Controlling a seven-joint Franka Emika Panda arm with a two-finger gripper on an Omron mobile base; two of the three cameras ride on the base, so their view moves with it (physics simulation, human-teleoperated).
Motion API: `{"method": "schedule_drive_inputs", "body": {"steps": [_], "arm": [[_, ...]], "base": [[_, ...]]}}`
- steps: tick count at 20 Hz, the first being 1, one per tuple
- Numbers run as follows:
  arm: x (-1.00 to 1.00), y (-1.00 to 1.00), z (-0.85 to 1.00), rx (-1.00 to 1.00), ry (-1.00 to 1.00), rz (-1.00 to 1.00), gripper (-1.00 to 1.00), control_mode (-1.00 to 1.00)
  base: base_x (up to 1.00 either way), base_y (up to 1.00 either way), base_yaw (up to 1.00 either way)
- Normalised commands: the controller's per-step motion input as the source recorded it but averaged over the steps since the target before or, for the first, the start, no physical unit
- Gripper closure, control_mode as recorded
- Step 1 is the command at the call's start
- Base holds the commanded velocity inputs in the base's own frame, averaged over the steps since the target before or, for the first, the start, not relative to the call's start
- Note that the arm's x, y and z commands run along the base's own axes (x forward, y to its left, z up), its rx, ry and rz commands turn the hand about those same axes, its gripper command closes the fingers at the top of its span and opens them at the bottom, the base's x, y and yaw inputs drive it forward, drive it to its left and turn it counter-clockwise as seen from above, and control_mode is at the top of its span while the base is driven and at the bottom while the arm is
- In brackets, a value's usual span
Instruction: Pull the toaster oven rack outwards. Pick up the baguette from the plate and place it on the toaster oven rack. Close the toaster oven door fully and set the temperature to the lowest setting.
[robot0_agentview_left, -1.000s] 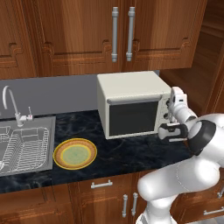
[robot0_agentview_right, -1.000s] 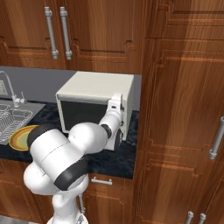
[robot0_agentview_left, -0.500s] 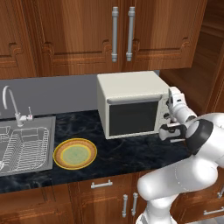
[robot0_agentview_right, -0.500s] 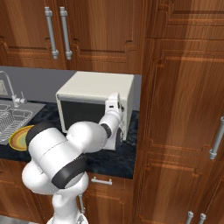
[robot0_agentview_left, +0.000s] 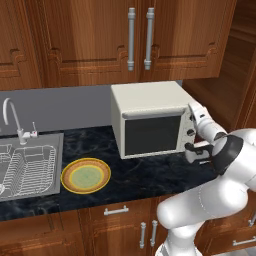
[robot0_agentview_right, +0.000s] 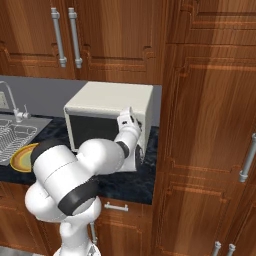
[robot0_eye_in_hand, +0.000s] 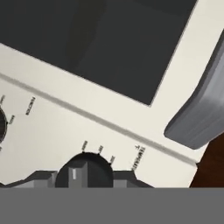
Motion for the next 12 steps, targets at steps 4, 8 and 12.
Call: {"method": "schedule_drive_inputs", "body": {"steps": [4, 8, 12], "arm": [[-0.26, 0.08, 0.0, -0.24, -0.08, 0.1, 1.0, -1.0], [-0.31, 0.09, 0.0, -0.3, -0.14, 0.12, 1.0, -1.0], [-0.29, 0.08, 0.0, -0.31, -0.13, 0.12, 1.0, -1.0]], "base": [[0.0, 0.0, 0.0], [0.0, 0.0, 0.0], [0.0, 0.0, 0.0]]}}
